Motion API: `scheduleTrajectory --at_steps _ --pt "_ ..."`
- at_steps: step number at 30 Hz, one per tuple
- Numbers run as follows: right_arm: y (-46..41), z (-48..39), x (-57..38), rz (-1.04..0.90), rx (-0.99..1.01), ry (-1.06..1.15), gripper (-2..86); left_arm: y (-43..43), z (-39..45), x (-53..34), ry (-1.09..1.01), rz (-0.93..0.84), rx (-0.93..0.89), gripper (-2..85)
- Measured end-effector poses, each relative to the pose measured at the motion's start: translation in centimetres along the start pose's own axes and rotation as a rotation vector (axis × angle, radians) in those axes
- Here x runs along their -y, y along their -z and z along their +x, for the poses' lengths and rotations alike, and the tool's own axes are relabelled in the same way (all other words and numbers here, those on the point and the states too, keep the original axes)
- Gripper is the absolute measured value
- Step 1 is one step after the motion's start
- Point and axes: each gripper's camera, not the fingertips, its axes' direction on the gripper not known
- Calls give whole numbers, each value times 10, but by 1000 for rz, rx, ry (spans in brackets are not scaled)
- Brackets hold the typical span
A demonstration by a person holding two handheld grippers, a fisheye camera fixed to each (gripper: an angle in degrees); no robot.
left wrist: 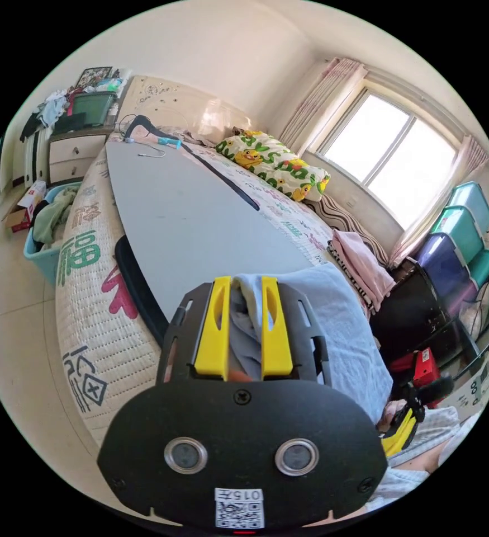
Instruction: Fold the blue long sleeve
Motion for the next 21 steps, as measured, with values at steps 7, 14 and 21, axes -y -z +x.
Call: scheduleTrajectory --at_steps 7,14,21 --pt "106 151 61 91 -54 -480 132 -9 -55 -3 33 -112 -176 173" --pt "122 212 103 -53 -75 -623 182 8 -85 7 20 -118 -207 170" --pt "91 224 120 -225 -34 -659 195 27 -106 23 8 -120 -174 144"
